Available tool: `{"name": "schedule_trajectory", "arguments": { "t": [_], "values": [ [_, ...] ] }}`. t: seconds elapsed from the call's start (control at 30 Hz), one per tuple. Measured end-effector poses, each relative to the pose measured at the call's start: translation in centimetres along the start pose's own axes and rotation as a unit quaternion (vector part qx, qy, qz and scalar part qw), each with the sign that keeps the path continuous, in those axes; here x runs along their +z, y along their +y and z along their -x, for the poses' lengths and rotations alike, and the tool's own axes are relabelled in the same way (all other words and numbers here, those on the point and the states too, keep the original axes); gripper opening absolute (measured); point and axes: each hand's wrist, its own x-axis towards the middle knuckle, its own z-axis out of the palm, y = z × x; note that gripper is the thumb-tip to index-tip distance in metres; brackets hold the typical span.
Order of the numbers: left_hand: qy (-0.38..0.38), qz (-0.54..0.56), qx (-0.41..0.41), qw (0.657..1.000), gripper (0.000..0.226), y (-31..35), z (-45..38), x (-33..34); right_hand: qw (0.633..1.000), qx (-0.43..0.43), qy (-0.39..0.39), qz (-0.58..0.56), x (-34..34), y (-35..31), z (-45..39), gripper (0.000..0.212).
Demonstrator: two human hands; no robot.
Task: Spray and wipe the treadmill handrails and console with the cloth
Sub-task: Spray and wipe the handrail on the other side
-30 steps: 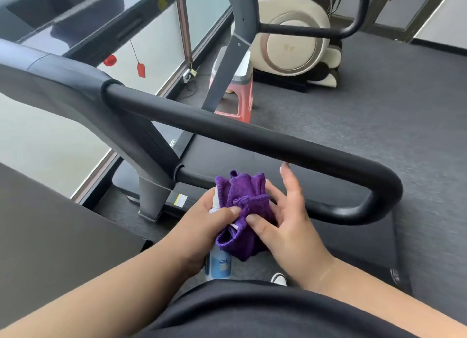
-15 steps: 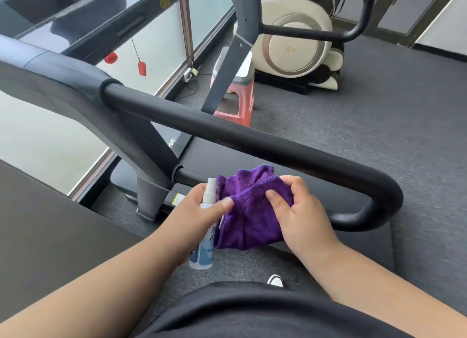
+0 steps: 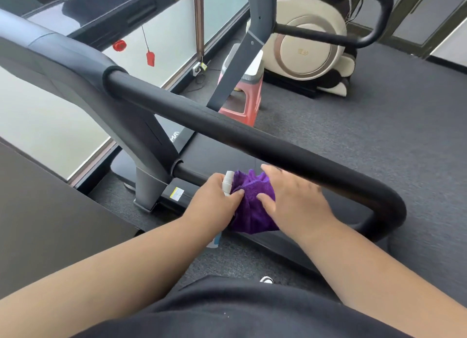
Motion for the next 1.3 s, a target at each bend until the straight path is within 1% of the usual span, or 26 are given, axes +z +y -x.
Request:
{"name": "schedule_trajectory", "arguments": {
  "t": [0.03, 0.07, 0.1, 0.13, 0.17, 0.27, 0.33, 0.43, 0.5, 0.53, 0.57, 0.67, 0.77, 0.83, 0.93, 1.0, 1.07, 1.17, 1.3],
  "values": [
    [-0.001, 0.005, 0.002, 1.0, 0.026, 0.1, -0.1, -0.1, 0.998, -0.059, -0.005, -0.012, 0.4, -0.3, -0.2, 0.069],
    [0.0, 0.008, 0.006, 1.0, 0.026, 0.2, -0.2, -0.2, 0.994, -0.099, -0.036, -0.019, 0.9, -0.5, -0.6, 0.075],
    [0.002, 0.009, 0.011, 1.0, 0.026, 0.2, -0.2, -0.4, 0.991, -0.11, -0.079, -0.022, 1.3, -0.5, -1.1, 0.079],
    [0.009, 0.012, 0.014, 1.0, 0.026, 0.1, -0.2, -0.6, 0.987, -0.1, -0.121, -0.026, 1.7, -0.5, -1.5, 0.081],
    [0.021, 0.021, 0.015, 0.999, 0.026, -0.2, 0.0, -1.0, 0.985, -0.087, -0.148, -0.031, 2.3, -0.4, -1.7, 0.082],
    [0.074, 0.074, 0.015, 0.994, 0.024, -2.3, 1.1, -2.6, 0.983, -0.104, -0.15, 0.001, 3.7, 0.1, -1.5, 0.08],
    [0.119, 0.104, 0.018, 0.987, 0.029, -4.1, 2.4, -3.7, 0.983, -0.114, -0.139, 0.029, 4.3, 0.0, -1.4, 0.076],
    [0.182, 0.166, 0.032, 0.969, 0.052, -6.5, 4.2, -4.6, 0.984, -0.111, -0.131, 0.054, 4.8, -0.9, -2.2, 0.074],
    [0.201, 0.167, 0.063, 0.963, 0.067, -7.6, 5.0, -4.7, 0.983, -0.108, -0.131, 0.073, 4.9, -2.0, -2.7, 0.073],
    [0.206, 0.16, 0.08, 0.962, 0.071, -8.0, 5.3, -4.7, 0.982, -0.11, -0.131, 0.084, 5.0, -2.6, -3.1, 0.073],
    [0.208, 0.156, 0.094, 0.961, 0.07, -8.3, 5.6, -4.6, 0.981, -0.113, -0.131, 0.09, 5.2, -3.4, -3.5, 0.074],
    [0.201, 0.168, 0.111, 0.959, 0.057, -8.8, 6.2, -4.3, 0.981, -0.123, -0.126, 0.083, 5.8, -6.2, -5.6, 0.074],
    [0.171, 0.162, 0.112, 0.965, 0.049, -9.0, 6.4, -3.8, 0.979, -0.158, -0.102, 0.081, 6.8, -9.3, -7.9, 0.076],
    [0.149, 0.161, 0.104, 0.97, 0.047, -8.9, 6.6, -3.4, 0.976, -0.169, -0.111, 0.082, 7.1, -10.5, -8.9, 0.076],
    [0.137, 0.154, 0.1, 0.973, 0.048, -8.5, 6.9, -3.1, 0.974, -0.174, -0.133, 0.051, 6.9, -10.1, -9.1, 0.076],
    [0.129, 0.154, 0.098, 0.975, 0.049, -8.2, 7.0, -3.0, 0.978, -0.153, -0.139, 0.021, 6.3, -8.4, -8.2, 0.074],
    [0.121, 0.155, 0.099, 0.975, 0.048, -8.0, 7.0, -3.2, 0.984, -0.126, -0.13, 0.003, 5.8, -6.5, -6.8, 0.071],
    [0.121, 0.131, 0.105, 0.978, 0.045, -8.1, 7.4, -3.9, 0.987, -0.11, -0.115, 0.02, 5.4, -5.5, -5.5, 0.07],
    [0.126, 0.126, 0.093, 0.98, 0.046, -8.8, 8.3, -5.2, 0.987, -0.098, -0.102, 0.078, 6.0, -8.1, -6.7, 0.072]
  ]
}}
